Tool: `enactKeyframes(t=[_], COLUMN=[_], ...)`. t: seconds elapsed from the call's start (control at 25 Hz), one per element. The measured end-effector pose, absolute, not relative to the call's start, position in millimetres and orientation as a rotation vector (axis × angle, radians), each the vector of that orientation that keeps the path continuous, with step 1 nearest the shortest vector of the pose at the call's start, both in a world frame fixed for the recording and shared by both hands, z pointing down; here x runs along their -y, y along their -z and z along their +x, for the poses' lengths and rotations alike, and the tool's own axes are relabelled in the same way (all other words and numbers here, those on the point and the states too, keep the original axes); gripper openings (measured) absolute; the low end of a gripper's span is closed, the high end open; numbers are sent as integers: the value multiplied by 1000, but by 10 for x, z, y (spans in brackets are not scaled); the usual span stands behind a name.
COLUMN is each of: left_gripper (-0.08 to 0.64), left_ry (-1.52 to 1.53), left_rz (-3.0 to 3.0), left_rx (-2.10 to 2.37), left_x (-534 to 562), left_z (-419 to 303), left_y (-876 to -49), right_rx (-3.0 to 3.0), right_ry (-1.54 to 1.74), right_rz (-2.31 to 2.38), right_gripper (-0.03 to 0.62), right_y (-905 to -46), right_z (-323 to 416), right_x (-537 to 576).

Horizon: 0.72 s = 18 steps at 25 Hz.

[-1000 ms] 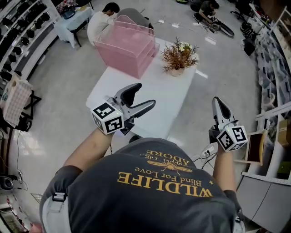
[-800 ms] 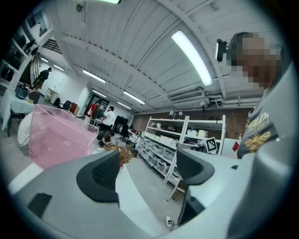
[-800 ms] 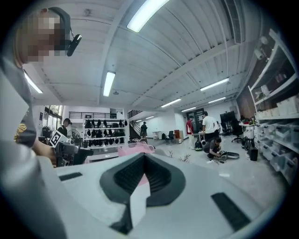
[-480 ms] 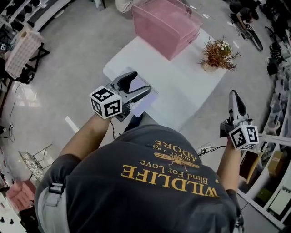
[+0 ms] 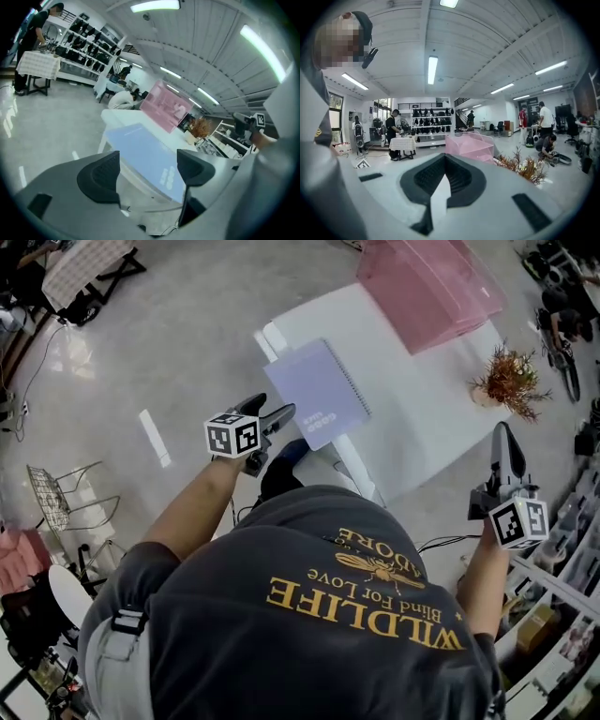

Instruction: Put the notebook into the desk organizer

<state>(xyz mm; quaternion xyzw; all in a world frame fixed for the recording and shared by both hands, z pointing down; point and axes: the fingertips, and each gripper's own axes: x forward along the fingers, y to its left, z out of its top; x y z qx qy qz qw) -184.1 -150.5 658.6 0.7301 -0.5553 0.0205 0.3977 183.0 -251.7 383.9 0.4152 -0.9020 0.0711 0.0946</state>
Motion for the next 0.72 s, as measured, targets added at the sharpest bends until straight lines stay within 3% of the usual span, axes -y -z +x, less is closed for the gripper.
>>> enactKeyframes(t=[0.2,0.72], left_gripper=[385,364], left_ry=[12,174], left_rz=[1686,1567], left_rx=[1362,1165], left_x=[1491,1877], left_z=[-1934,-1546], left_y=[-7162,-7509], right_rx=[2675,2701], right_ry=[-160,-189], right_rz=[1181,1122], right_gripper=[0,0], right_y=[-3913,-4207], right_z=[1569,1252], right_x=[2564,2722])
